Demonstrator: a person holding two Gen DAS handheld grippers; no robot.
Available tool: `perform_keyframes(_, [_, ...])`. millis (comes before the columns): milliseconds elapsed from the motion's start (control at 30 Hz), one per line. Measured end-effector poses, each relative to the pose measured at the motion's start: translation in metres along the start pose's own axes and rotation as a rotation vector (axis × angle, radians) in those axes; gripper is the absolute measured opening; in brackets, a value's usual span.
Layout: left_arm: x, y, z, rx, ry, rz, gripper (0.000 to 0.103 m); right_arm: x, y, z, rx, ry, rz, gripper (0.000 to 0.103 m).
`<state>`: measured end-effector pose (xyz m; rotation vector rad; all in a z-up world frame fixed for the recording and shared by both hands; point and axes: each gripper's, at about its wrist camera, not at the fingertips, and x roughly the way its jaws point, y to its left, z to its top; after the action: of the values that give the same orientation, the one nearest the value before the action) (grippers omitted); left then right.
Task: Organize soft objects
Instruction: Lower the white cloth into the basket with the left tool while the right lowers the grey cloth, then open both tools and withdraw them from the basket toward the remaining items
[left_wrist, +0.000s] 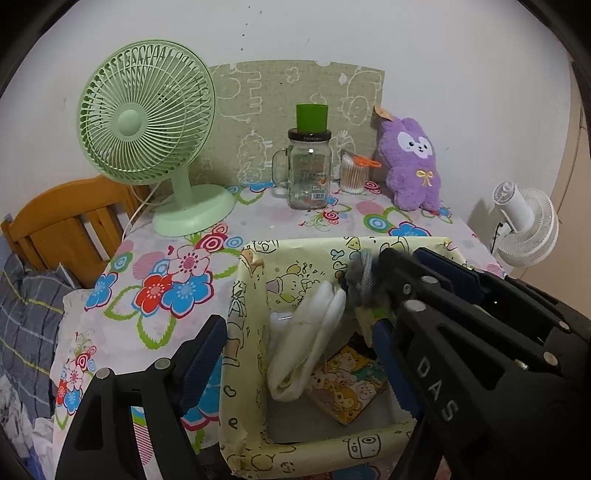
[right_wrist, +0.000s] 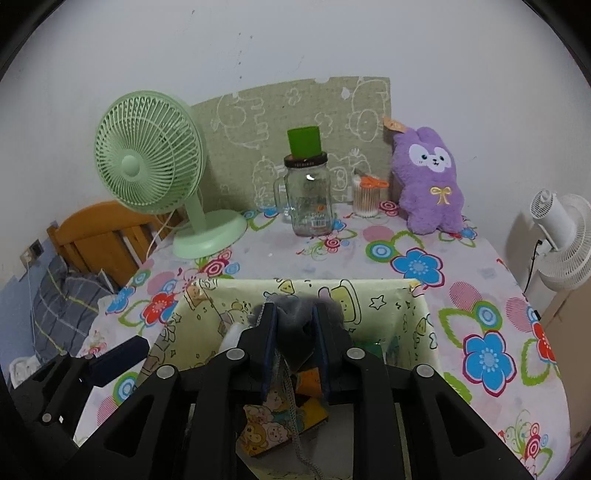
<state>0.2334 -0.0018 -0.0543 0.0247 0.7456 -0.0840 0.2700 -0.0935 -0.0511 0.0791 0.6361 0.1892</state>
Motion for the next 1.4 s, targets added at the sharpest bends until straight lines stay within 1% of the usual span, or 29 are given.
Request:
perform_keyframes(33, [0.0,0.0,0.0,0.001,-0.001,0.0,0.083,0.001,0.0,0.0,-0.005,0.004,-0.001,0.047])
perform_keyframes(67, [0.0,0.0,-0.001,0.001,-0.002,-0.002,0.083,0.001,0.0,0.0,-0.005,0.003,0.002,0.056])
perform_keyframes(100, [-0.001,0.0,-0.001,0.0,-0.002,-0.005,0.084,-0.001,-0.001,-0.001,0.003,-0.009,0.008,0.068])
perform_keyframes(133, [-0.001,0.001,-0.001,-0.002,-0.001,-0.011,0.085,-0.003,-0.002,-0.001,0.011,-0.022,0.012,0.073])
perform_keyframes(233, [-0.004,-0.001,-0.001,0.002,-0.006,-0.02,0.086,-0.008,-0.003,-0.001,0.013,-0.033,0.007,0.079])
perform_keyframes(267, [-0.005,-0.002,-0.001,0.005,-0.008,-0.019,0.086,-0.009,-0.003,-0.001,0.014,-0.032,0.007,0.08])
perform_keyframes(333, [-0.007,-0.004,-0.001,0.011,-0.014,-0.017,0.087,-0.011,-0.004,-0.001,0.019,-0.022,0.009,0.085])
perform_keyframes(600, [-0.018,-0.01,-0.003,0.019,-0.028,-0.019,0.092,-0.025,-0.009,-0.005,0.032,-0.021,-0.012,0.09])
perform_keyframes(867, [-0.033,-0.018,-0.006,0.028,-0.049,-0.03,0.094,-0.043,-0.012,-0.007,0.028,-0.025,-0.041,0.09])
perform_keyframes(1400, [-0.07,-0.028,-0.014,0.038,-0.103,-0.032,0.098,-0.086,-0.012,-0.013,0.017,-0.068,-0.061,0.09])
